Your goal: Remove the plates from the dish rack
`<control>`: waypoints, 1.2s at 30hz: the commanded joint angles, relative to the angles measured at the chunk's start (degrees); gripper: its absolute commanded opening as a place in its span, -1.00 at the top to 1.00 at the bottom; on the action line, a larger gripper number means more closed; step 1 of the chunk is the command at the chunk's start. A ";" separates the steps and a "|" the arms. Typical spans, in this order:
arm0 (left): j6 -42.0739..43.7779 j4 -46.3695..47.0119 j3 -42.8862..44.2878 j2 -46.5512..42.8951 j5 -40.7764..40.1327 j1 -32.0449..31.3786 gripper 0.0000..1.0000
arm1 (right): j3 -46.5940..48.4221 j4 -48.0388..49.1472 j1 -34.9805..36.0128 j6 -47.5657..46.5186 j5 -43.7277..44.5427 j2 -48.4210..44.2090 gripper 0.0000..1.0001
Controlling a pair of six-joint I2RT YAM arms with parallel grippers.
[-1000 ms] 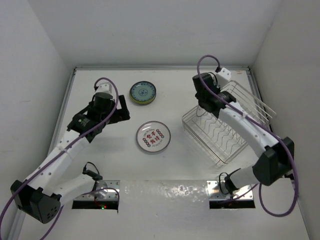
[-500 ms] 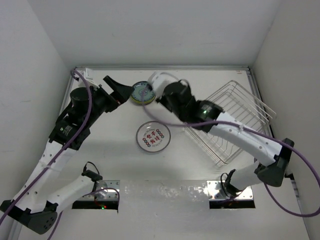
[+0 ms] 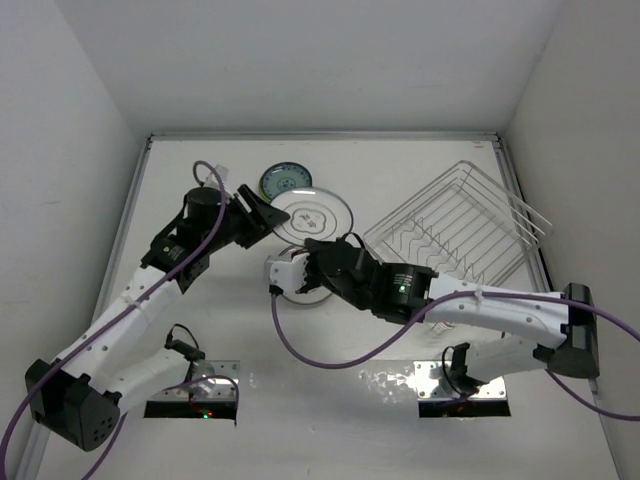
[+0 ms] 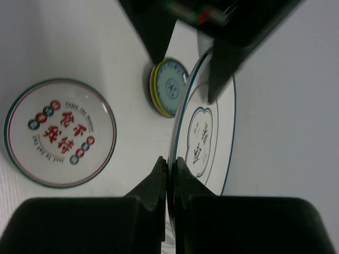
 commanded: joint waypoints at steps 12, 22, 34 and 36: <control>4.95 7.17 -10.42 0.43 -7.96 -0.34 1.00 | -6.59 19.05 2.26 10.50 5.01 -5.93 -0.98; 4.52 16.75 -17.20 9.92 -6.74 -0.34 1.00 | -5.81 10.81 2.17 25.28 15.55 -13.68 -0.98; 10.56 8.69 -10.47 14.58 -7.95 -1.21 -1.00 | 2.63 -15.30 -19.43 54.72 7.31 -6.04 -0.98; 12.77 1.66 -7.73 14.59 -11.38 -1.21 -1.00 | 1.32 -16.53 -22.87 57.54 5.81 -5.51 -0.98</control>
